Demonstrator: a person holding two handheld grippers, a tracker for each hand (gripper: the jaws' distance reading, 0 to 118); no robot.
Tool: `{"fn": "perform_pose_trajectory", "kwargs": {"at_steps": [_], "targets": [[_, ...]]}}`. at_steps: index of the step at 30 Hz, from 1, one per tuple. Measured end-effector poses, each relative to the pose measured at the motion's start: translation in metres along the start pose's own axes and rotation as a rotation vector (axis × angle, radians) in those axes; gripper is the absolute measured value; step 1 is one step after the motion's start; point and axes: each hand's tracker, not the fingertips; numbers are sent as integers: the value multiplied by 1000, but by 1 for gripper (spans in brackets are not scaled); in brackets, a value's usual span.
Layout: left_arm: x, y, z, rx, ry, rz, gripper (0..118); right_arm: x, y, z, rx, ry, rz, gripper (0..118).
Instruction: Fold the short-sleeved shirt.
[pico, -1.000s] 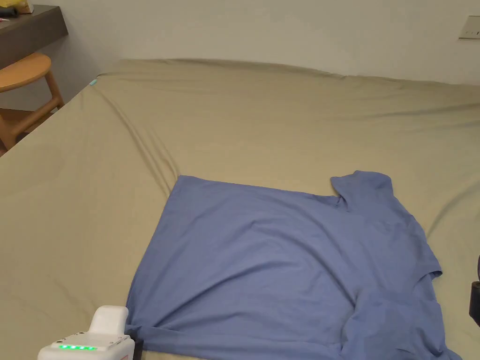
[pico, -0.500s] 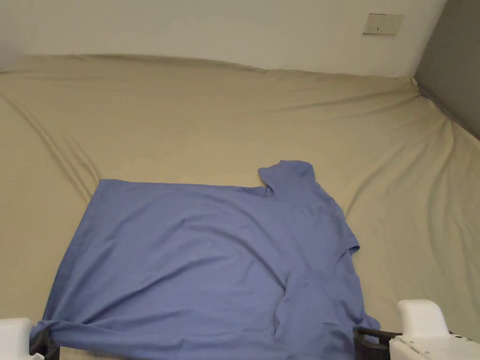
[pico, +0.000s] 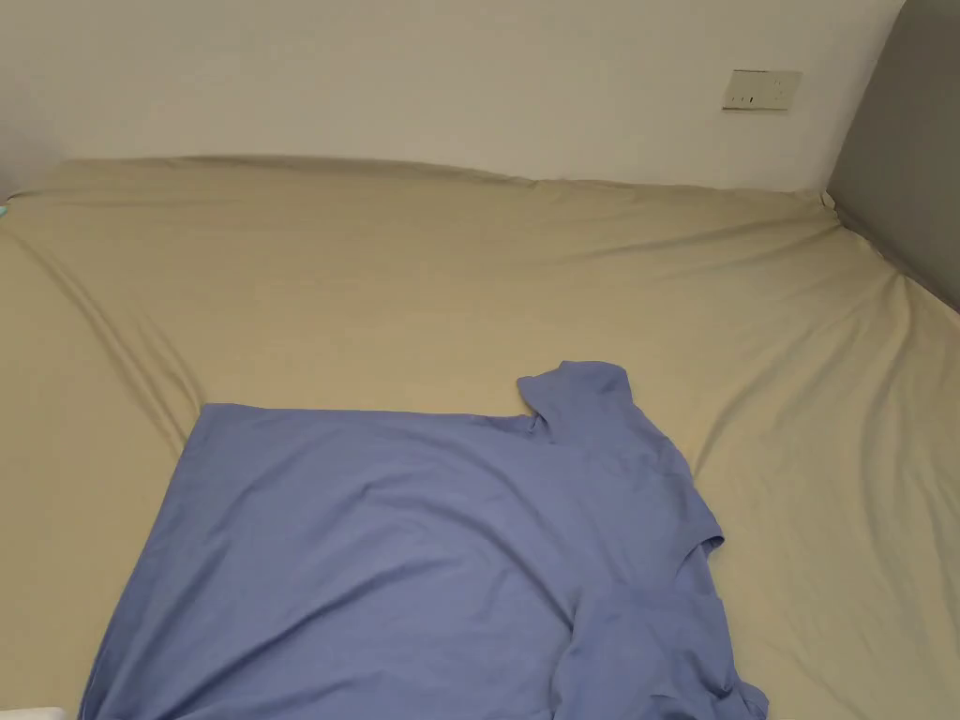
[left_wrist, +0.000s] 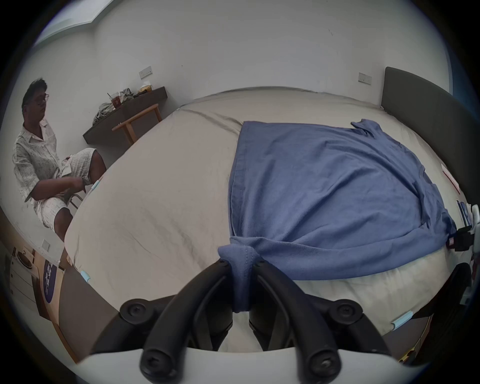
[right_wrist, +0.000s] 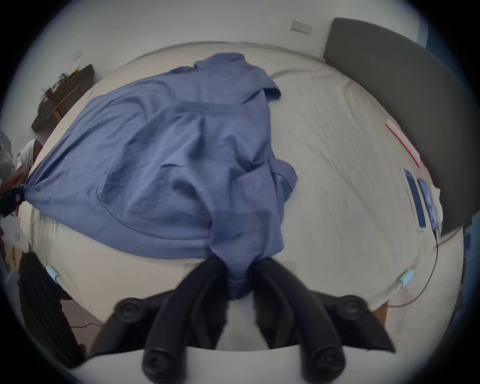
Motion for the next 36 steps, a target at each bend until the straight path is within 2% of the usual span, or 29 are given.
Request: {"fn": "perform_pose_trajectory", "kwargs": {"at_steps": [5, 7, 8, 11, 12, 17, 21, 29, 36], "targets": [[-1, -6, 7, -13, -6, 15, 6, 25, -11, -1, 53, 63, -114, 8], [-9, -8, 7, -4, -13, 31, 6, 32, -14, 10, 76, 71, -106, 7], [-12, -9, 8, 1, -17, 40, 6, 17, -16, 25, 95, 69, -93, 7], [-15, -11, 13, 9, -23, 49, 6, 17, -19, 47, 136, 75, -74, 7], [-16, -12, 15, 13, -24, 52, 6, 6, -15, 62, 146, 74, -72, 7], [-18, -9, 43, 42, -16, 73, 6, -2, -10, 102, 188, 84, -66, 7], [-32, 1, 38, 79, -46, 149, 6, -1, 4, 118, 210, 99, -91, 7], [-19, 63, -4, 118, -55, 130, 6, 5, 87, 88, 197, 86, -126, 7], [-2, 103, -88, 11, -40, 49, 6, 6, 163, 11, 63, 40, -58, 7]]}}
